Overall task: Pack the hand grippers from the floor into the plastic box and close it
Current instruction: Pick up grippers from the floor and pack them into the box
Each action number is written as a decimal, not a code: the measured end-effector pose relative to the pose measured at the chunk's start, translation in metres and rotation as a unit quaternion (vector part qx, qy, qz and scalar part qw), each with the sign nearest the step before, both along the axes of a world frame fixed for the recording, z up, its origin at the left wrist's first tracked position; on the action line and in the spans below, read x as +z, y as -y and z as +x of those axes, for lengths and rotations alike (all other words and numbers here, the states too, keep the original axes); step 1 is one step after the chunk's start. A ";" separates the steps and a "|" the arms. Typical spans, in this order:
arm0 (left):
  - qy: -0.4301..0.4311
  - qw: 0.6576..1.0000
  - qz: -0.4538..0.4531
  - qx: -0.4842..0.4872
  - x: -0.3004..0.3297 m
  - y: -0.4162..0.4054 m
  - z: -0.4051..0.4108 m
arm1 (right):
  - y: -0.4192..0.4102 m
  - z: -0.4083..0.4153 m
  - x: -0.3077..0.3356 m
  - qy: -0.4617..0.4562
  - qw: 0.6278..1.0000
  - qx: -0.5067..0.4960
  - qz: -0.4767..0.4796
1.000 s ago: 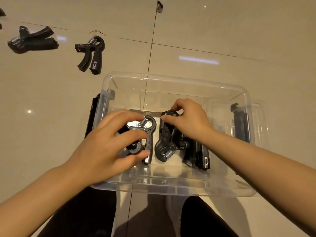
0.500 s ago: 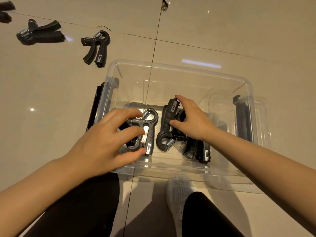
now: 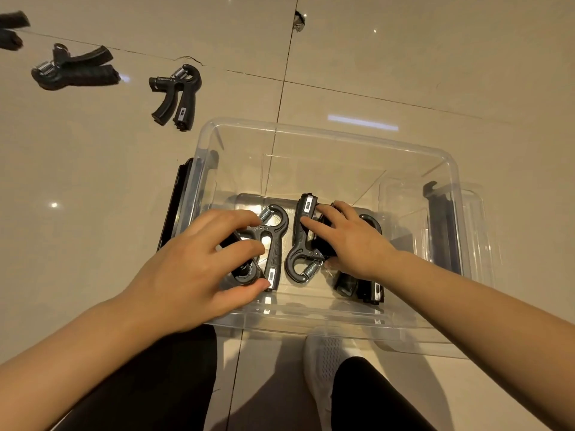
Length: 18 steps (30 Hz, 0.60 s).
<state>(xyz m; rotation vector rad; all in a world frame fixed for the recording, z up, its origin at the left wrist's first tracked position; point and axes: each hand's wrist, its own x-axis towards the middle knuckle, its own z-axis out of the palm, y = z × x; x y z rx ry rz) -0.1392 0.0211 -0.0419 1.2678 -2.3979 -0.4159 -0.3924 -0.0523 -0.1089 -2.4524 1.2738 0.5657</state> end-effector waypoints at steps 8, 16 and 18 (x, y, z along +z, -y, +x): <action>0.005 1.000 0.010 0.012 0.001 -0.001 -0.001 | 0.011 -0.021 0.011 -0.165 0.981 -0.094 0.038; -0.004 1.000 0.008 0.018 0.000 0.000 -0.001 | 0.017 -0.013 0.015 -0.231 0.971 -0.043 0.053; -0.014 1.000 0.006 0.023 0.000 0.001 0.000 | 0.023 -0.013 0.022 -0.211 0.973 -0.054 0.076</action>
